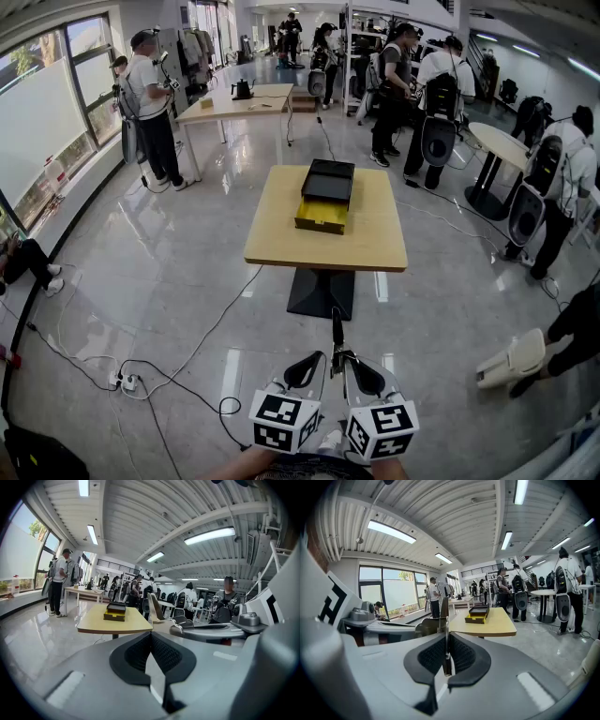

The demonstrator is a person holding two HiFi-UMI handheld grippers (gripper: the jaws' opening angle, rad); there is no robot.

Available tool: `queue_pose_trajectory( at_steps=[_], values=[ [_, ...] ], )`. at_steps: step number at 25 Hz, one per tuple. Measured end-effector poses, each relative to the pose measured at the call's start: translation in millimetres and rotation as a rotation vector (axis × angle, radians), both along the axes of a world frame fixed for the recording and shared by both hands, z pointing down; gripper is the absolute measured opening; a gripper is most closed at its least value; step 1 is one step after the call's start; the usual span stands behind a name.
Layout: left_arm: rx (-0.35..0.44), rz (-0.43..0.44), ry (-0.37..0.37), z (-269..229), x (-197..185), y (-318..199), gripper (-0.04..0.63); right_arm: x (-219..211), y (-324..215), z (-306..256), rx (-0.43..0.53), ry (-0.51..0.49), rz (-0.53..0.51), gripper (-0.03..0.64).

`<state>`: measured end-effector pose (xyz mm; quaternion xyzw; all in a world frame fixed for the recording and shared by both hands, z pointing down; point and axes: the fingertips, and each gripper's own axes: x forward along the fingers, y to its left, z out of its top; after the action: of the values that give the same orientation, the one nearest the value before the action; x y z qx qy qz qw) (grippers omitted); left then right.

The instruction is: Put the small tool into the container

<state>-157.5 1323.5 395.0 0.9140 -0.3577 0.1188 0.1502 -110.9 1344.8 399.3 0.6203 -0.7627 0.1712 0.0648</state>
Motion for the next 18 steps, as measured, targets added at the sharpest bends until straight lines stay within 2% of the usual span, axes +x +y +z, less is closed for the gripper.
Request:
queue_pose_trajectory(
  at_steps=[3, 9, 13, 18],
  values=[
    [-0.003, -0.006, 0.000, 12.6, -39.9, 9.1, 0.002, -40.1, 8.9, 12.8, -0.001, 0.002, -0.007, 0.008],
    [-0.007, -0.022, 0.005, -25.5, -66.0, 0.9, 0.002, -64.8, 1.4, -21.9, -0.022, 0.009, -0.014, 0.008],
    [-0.011, -0.032, 0.010, -11.6, -116.4, 7.8, 0.002, -114.7, 8.0, -8.1, -0.025, 0.015, -0.021, 0.008],
    [-0.013, -0.040, 0.018, -42.0, -171.9, -7.8, 0.002, -170.6, -7.9, -38.0, -0.027, 0.027, -0.029, 0.008]
  ],
)
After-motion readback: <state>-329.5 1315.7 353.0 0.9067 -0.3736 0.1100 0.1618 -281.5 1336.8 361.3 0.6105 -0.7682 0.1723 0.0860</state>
